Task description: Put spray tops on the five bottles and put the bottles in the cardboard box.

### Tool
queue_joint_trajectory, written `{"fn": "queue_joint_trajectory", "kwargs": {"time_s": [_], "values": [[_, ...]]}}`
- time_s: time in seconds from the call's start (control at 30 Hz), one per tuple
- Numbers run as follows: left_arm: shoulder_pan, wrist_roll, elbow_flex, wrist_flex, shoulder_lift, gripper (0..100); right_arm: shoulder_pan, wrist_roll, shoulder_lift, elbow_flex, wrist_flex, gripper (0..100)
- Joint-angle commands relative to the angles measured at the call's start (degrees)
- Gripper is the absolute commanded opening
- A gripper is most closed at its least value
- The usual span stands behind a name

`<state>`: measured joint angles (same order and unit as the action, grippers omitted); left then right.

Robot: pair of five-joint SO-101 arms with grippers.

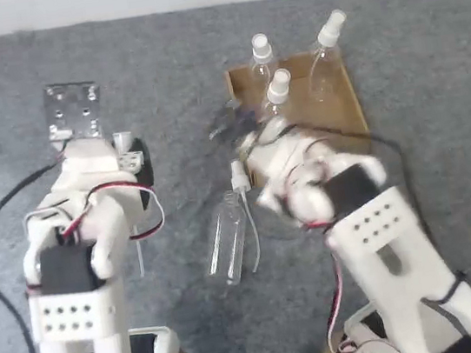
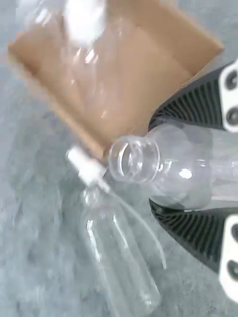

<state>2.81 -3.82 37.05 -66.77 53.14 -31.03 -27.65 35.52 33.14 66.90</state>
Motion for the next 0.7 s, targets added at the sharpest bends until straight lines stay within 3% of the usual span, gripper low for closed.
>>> {"fn": "queue_joint_trajectory", "kwargs": {"time_s": [0.0, 0.3, 0.57, 0.67], "values": [[3.16, -1.05, -1.71, 0.09, 4.04, 1, -4.18, 0.88, 1.19, 2.2, -4.0, 0.6], [6.59, -3.34, 6.99, 6.07, 9.93, 1, -14.55, 0.44, 1.63, 13.71, -12.35, 0.6], [6.68, -5.98, 9.36, 4.57, 21.19, 1, -14.81, 0.88, 1.63, 17.93, -19.38, 0.6], [7.21, -10.29, 9.36, 4.48, 24.62, 1, -14.64, 3.08, 1.63, 21.01, -24.66, 0.5]]}}
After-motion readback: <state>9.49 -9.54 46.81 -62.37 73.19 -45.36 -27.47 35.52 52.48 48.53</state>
